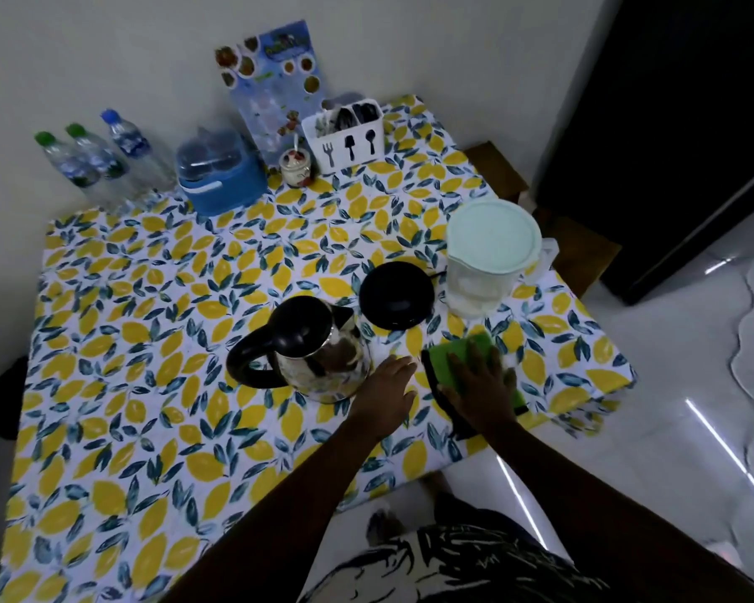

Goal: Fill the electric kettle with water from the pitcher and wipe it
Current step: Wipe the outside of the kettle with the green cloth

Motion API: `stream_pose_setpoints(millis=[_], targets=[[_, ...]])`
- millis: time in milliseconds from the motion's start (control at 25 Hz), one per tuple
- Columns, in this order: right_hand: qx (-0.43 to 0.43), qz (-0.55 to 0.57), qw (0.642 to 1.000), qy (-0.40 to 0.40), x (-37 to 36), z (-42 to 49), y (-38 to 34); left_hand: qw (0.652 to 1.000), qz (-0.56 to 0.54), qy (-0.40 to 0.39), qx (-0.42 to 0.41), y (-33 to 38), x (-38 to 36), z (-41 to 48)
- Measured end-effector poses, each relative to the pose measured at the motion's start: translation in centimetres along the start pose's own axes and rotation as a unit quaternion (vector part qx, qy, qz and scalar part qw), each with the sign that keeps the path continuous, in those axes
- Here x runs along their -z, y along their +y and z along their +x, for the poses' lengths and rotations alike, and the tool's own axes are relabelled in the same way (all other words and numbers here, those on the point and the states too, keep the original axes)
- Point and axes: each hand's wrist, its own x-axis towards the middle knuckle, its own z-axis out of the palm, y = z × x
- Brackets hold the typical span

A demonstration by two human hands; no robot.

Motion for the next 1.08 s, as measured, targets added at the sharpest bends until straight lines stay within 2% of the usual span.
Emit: stream_pose_setpoints(millis=[120,200,360,440,520,680,800,880,960,1040,1080], targets=[[-0.004,0.013,1.000,0.023,-0.2,0.3,-0.4,1.000,0.008,0.005,0.003,-0.2,-0.4,0.3],[0.026,0.029,0.998,0.042,-0.7,1.2,-0.2,1.000,0.002,0.018,0.006,-0.3,-0.4,0.2],[0.053,0.142,0.984,0.098,1.1,2.1,-0.6,0.992,-0.066,0.098,0.036,-0.5,1.1,-1.0],[0.036,0.260,0.952,0.157,3.2,1.0,-2.5,0.982,-0.106,0.143,0.063,-0.6,2.7,-2.6],[0.030,0.365,0.912,0.183,5.8,0.0,-5.5,0.974,-0.117,0.185,0.054,-0.8,4.6,-4.4],[0.086,0.458,0.863,0.195,10.6,-0.9,-11.8,0.957,-0.095,0.274,0.022,-1.6,9.2,-8.0],[0.140,0.481,0.842,0.200,14.5,-1.1,-16.1,0.928,-0.090,0.359,0.051,-3.6,12.0,-10.0],[0.180,0.458,0.848,0.197,15.4,-0.6,-19.1,0.915,-0.087,0.383,0.091,-6.1,13.2,-11.3],[0.219,0.393,0.879,0.158,14.8,0.7,-21.9,0.928,-0.068,0.343,0.128,-8.6,13.7,-11.9],[0.246,0.224,0.935,0.120,13.4,1.9,-24.0,0.942,-0.100,0.293,0.130,-10.0,13.8,-12.0],[0.245,0.149,0.952,0.107,12.8,2.4,-24.8,0.939,-0.143,0.282,0.132,-10.3,13.9,-12.2]])
